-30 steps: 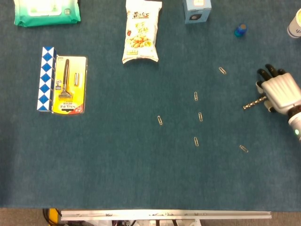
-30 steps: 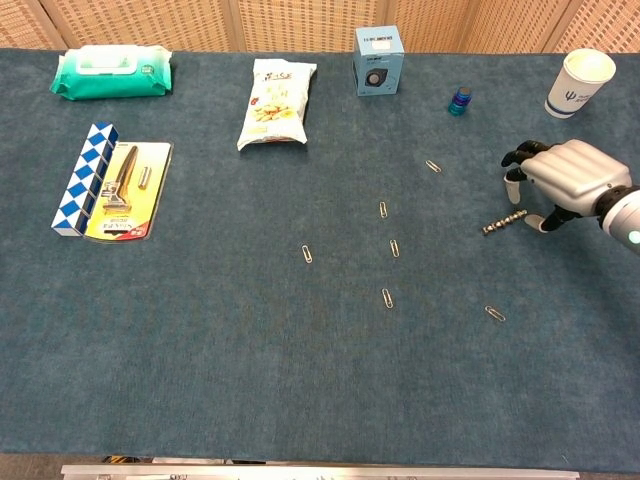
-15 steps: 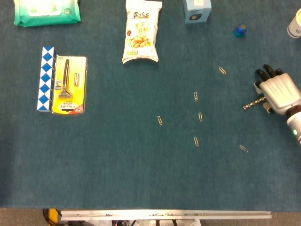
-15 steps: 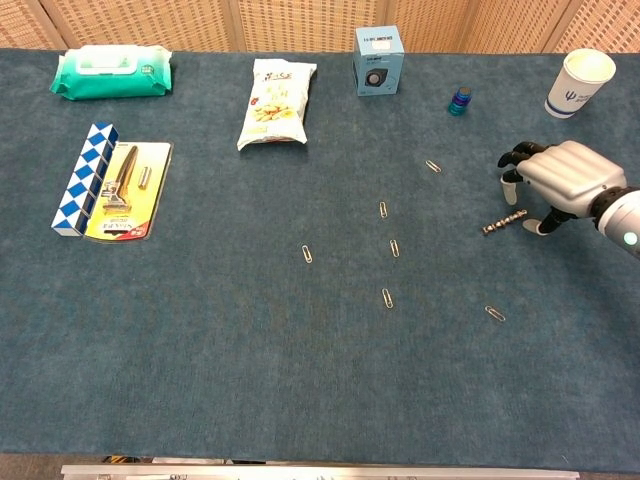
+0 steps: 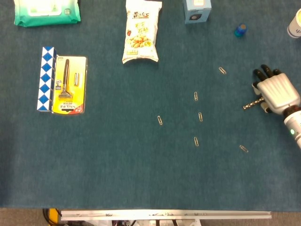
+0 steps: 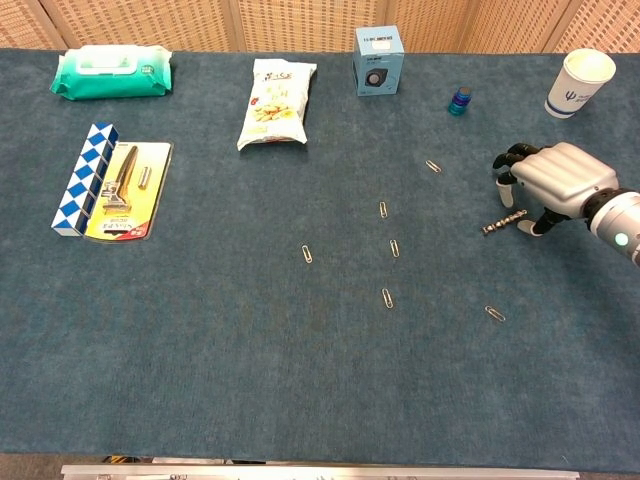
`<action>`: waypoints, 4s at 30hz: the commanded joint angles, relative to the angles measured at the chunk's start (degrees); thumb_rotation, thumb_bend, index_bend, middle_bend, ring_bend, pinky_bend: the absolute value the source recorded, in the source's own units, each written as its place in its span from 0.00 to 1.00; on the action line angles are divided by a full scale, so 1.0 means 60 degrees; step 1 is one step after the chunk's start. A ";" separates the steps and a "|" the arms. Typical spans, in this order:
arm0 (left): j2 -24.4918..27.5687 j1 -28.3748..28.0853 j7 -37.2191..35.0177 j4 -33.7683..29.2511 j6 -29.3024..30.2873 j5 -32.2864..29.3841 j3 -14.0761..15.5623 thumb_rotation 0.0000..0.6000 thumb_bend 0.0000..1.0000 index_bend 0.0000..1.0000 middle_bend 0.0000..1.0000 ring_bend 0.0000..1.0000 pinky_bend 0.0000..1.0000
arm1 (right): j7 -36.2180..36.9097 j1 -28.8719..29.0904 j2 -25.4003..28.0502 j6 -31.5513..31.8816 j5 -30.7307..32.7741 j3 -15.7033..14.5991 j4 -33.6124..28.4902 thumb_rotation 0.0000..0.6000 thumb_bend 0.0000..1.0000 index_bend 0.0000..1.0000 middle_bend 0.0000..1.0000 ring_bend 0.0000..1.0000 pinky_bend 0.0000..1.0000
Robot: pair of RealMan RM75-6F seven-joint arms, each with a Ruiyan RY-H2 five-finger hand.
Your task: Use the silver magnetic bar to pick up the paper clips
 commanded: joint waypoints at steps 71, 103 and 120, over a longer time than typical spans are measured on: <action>0.0050 0.0021 -0.0022 -0.0030 0.0026 -0.0019 -0.0011 1.00 0.18 0.50 0.52 0.57 0.73 | -0.1136 -0.0010 0.1239 0.0787 -0.0149 -0.0092 -0.2465 1.00 0.30 0.58 0.17 0.09 0.27; 0.0253 0.0152 -0.0327 0.0029 0.0293 -0.0353 -0.0296 1.00 0.18 0.50 0.52 0.57 0.73 | -0.1601 -0.0501 0.2704 0.1611 -0.2147 -0.1212 -0.5170 1.00 0.30 0.58 0.18 0.09 0.27; 0.0244 0.0162 -0.0283 0.0086 0.0286 -0.0513 -0.0374 1.00 0.18 0.50 0.52 0.57 0.73 | -0.1239 -0.0892 0.3288 0.1480 -0.2999 -0.1862 -0.5459 1.00 0.30 0.59 0.18 0.09 0.27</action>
